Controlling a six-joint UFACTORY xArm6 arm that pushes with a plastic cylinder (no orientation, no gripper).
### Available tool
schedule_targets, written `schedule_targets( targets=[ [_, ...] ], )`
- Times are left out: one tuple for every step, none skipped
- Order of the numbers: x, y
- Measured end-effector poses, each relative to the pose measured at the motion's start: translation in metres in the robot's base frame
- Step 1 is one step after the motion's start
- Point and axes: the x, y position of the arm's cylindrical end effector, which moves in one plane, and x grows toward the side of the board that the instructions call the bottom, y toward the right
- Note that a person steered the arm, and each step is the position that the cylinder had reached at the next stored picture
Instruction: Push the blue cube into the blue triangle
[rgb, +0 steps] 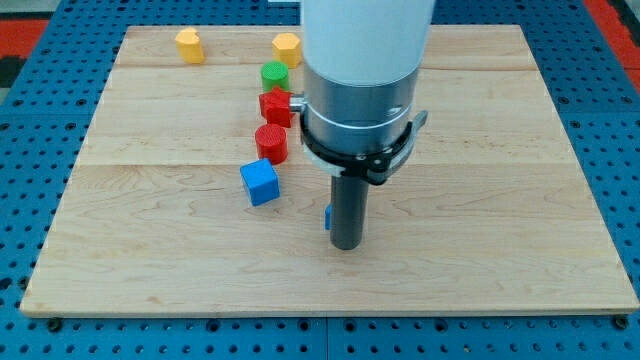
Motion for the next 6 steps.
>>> schedule_targets(
  targets=[
    [-0.003, -0.001],
    [-0.032, 0.024],
    [-0.062, 0.025],
    [0.001, -0.001],
    [0.037, -0.075],
    [-0.008, -0.142]
  ],
)
